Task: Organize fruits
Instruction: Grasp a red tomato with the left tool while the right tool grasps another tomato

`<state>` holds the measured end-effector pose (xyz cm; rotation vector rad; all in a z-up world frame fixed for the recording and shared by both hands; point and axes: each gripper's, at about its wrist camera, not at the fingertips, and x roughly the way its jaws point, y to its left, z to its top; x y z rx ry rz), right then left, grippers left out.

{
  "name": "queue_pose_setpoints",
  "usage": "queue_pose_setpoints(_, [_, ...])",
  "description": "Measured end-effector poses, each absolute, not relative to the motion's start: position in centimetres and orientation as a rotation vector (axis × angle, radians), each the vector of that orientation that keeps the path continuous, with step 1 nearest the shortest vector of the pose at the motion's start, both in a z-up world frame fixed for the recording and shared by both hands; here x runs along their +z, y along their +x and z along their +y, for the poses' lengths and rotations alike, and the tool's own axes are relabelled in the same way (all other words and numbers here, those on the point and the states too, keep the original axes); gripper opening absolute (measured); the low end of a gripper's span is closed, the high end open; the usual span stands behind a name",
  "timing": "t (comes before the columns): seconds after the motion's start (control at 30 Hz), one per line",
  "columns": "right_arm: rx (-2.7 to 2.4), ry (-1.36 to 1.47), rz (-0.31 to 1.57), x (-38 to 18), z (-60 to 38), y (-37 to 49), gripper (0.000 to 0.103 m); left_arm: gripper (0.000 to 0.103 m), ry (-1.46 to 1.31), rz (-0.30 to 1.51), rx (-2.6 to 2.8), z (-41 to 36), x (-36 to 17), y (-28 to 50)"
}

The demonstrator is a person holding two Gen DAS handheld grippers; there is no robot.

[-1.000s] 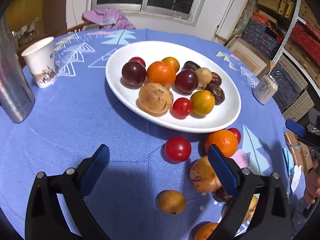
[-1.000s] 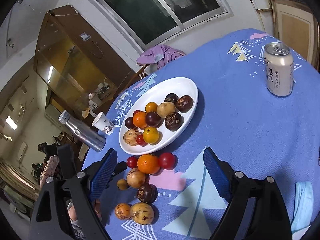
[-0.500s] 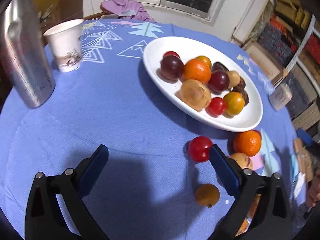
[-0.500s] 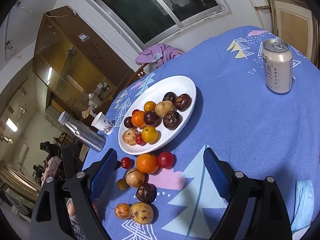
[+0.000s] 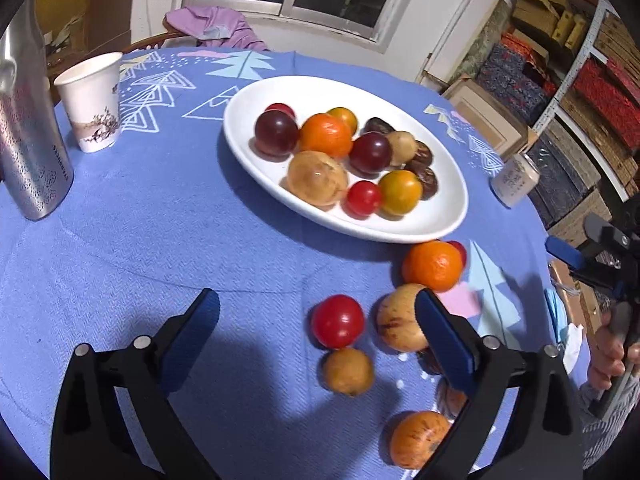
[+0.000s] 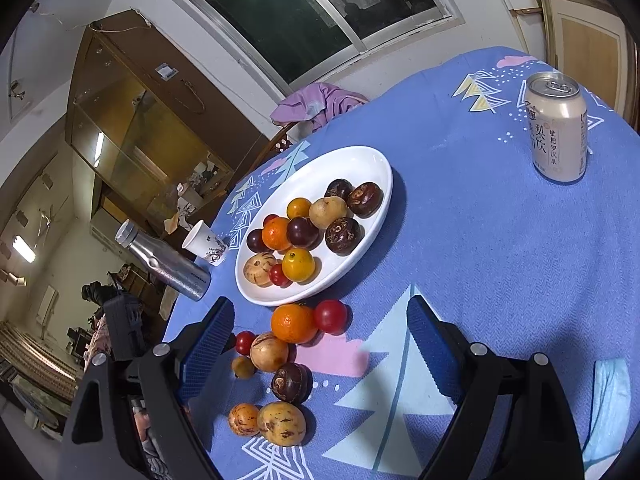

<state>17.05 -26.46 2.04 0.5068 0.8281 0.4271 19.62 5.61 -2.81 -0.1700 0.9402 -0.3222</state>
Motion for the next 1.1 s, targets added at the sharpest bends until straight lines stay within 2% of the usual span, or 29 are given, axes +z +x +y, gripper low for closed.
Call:
queue_pose_setpoints(0.03, [0.428, 0.51, 0.83, 2.0, -26.4, 17.1, 0.089, 0.079, -0.163, 0.946, -0.335, 5.3, -2.9, 19.5])
queue_pose_setpoints(0.07, [0.428, 0.51, 0.833, 1.9, -26.4, 17.1, 0.089, 0.06, -0.165, 0.96, -0.346, 5.0, -3.1, 19.5])
queue_pose_setpoints(0.1, [0.428, 0.509, 0.836, 1.9, -26.4, 17.1, 0.089, 0.05, -0.167, 0.976, -0.357, 4.8, -3.4, 19.5])
queue_pose_setpoints(0.33, [0.431, 0.5, 0.844, 1.7, -26.1, 17.1, 0.089, 0.048, -0.158, 0.981, -0.372, 4.5, -3.7, 18.8])
queue_pose_setpoints(0.37, [0.434, 0.498, 0.848, 1.6, -26.1, 17.2, 0.089, 0.045, -0.16, 0.982, -0.373, 4.6, -3.8, 18.7])
queue_pose_setpoints(0.4, [0.435, 0.494, 0.855, 1.4, -25.9, 17.2, 0.089, 0.037, -0.159, 0.989, -0.377, 4.6, -3.9, 18.6])
queue_pose_setpoints(0.47, [0.437, 0.483, 0.867, 1.1, -25.6, 17.3, 0.089, 0.032, -0.153, 0.994, -0.372, 4.6, -4.3, 18.7])
queue_pose_setpoints(0.7, [0.451, 0.437, 0.882, 0.5, -24.7, 17.4, 0.087, 0.032, -0.068, 0.943, -0.323, 4.7, -4.0, 18.0])
queue_pose_setpoints(0.8, [0.461, 0.414, 0.914, -0.3, -24.0, 17.9, 0.074, 0.032, -0.082, 0.922, -0.303, 5.6, -3.5, 17.6])
queue_pose_setpoints(0.87, [0.468, 0.414, 0.942, -1.1, -23.7, 18.4, 0.057, 0.032, -0.098, 0.919, -0.301, 6.1, -3.4, 17.5])
queue_pose_setpoints(0.9, [0.469, 0.411, 0.957, -1.5, -23.5, 18.6, 0.054, 0.032, -0.107, 0.92, -0.302, 6.2, -3.4, 17.6])
queue_pose_setpoints(1.1, [0.455, 0.414, 0.995, -3.0, -22.4, 19.8, 0.045, 0.032, -0.073, 0.93, -0.324, 4.8, -4.1, 17.5])
